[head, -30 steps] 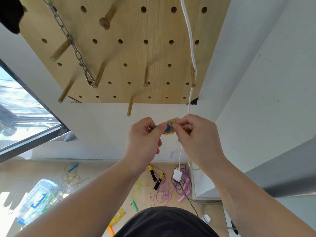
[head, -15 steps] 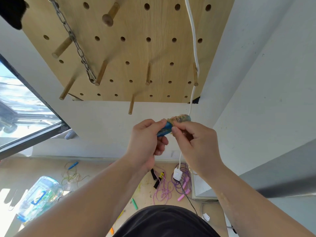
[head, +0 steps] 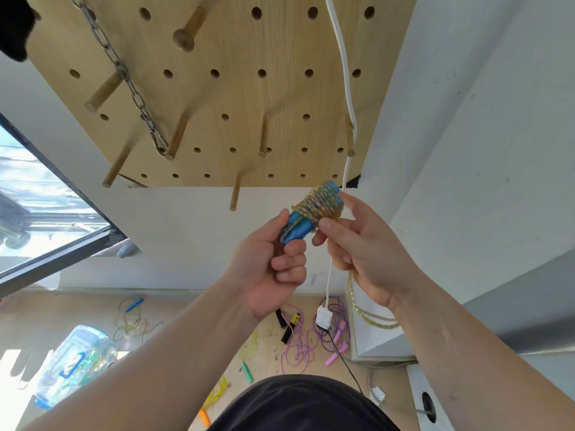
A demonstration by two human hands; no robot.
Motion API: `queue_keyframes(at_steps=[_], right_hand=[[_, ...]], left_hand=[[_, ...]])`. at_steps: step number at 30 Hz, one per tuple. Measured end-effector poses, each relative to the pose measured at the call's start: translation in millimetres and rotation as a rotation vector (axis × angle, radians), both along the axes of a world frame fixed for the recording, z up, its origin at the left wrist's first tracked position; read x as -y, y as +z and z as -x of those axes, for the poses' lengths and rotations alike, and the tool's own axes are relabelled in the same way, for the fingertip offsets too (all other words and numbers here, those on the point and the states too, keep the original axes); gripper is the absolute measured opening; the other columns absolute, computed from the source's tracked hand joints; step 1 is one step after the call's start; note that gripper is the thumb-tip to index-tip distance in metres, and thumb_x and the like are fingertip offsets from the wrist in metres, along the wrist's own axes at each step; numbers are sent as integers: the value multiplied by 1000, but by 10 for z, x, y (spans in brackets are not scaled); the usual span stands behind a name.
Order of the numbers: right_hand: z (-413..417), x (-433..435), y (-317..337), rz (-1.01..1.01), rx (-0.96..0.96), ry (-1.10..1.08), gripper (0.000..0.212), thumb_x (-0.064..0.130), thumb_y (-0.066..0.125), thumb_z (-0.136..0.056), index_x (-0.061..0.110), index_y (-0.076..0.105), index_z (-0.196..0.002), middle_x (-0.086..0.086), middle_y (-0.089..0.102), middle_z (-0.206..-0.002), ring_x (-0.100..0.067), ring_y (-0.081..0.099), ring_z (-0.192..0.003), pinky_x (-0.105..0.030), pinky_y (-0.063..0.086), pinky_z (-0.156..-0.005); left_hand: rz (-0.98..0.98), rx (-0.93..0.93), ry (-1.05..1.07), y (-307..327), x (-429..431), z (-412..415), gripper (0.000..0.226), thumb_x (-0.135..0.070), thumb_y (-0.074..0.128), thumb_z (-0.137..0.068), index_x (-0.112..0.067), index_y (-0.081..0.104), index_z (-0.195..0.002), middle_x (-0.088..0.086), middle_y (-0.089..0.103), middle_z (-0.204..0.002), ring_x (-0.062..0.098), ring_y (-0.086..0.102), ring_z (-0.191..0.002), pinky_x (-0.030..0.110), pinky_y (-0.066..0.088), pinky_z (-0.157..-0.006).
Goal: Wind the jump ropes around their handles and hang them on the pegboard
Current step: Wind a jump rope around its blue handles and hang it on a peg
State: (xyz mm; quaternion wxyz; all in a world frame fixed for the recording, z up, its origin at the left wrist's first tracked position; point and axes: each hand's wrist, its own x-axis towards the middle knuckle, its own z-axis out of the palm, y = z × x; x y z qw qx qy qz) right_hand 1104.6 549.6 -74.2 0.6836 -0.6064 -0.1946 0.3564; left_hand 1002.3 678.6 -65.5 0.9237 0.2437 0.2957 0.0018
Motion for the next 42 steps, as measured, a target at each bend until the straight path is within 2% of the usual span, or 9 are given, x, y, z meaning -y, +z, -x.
queue_keyframes(at_steps=[6,10,14,17,19,24,28,34,42], right_hand=[[7,24,-58,-29,82,133,39,21,65,-91,6,47,-123,6,62,-77,-11,33,-49,-25,28,-46],[32,58,-51,-155,-147,170,17,16,61,-96,7,52,-108,-3,64,-82,-5,28,-46,-17,26,-43],[-37,136,-44,-156,-319,256,21,21,61,-92,5,56,-105,-5,65,-81,0,29,-44,-12,25,-40],[-47,174,-109,-145,-439,367,37,26,77,-83,2,61,-106,-8,64,-83,0,31,-44,-11,27,-39],[-38,177,-150,-168,-510,401,36,28,86,-76,5,69,-98,-8,65,-83,1,33,-44,-10,28,-38],[-14,133,-1,-104,-539,259,25,29,61,-88,6,69,-84,-4,57,-71,0,31,-42,-9,22,-37],[4,132,19,-26,-399,144,34,21,56,-100,9,57,-132,-3,49,-66,-5,28,-48,-15,26,-40],[123,11,7,260,168,-58,12,18,58,-102,21,60,-114,0,63,-64,-6,47,-51,-24,36,-57],[129,33,0,848,959,235,20,37,57,-100,22,68,-108,4,69,-93,-18,63,-87,-30,50,-76]], left_hand=[[-274,-11,-223,72,-85,59,36,-45,47,-100,-11,61,-98,6,55,-53,12,41,-31,18,28,-36],[-856,-90,-278,75,-187,94,53,-53,44,-102,-4,63,-93,19,66,-70,27,54,-47,30,38,-48],[-1496,153,-194,12,-410,216,58,-55,62,-78,-32,55,-131,-7,65,-123,15,66,-98,43,54,-82],[-1889,502,-478,121,-549,187,93,-44,75,-75,-28,32,-156,-3,29,-164,17,34,-148,46,36,-117],[-2017,598,-605,174,-549,82,97,-38,82,-75,-17,35,-157,1,29,-166,16,26,-153,45,28,-122],[-2030,650,-384,25,-506,-71,59,-37,77,-85,-5,63,-132,6,67,-124,18,60,-119,33,46,-104],[-1779,373,-326,-103,-381,9,31,-46,63,-90,-16,68,-95,-2,65,-83,9,60,-77,23,48,-71],[-1274,9,-134,-200,-44,-18,21,-29,57,-103,-10,66,-101,13,70,-78,23,69,-61,44,59,-54],[-1538,-169,-165,-370,-218,12,11,-29,73,-90,-20,71,-84,3,69,-67,16,57,-50,35,53,-52]])
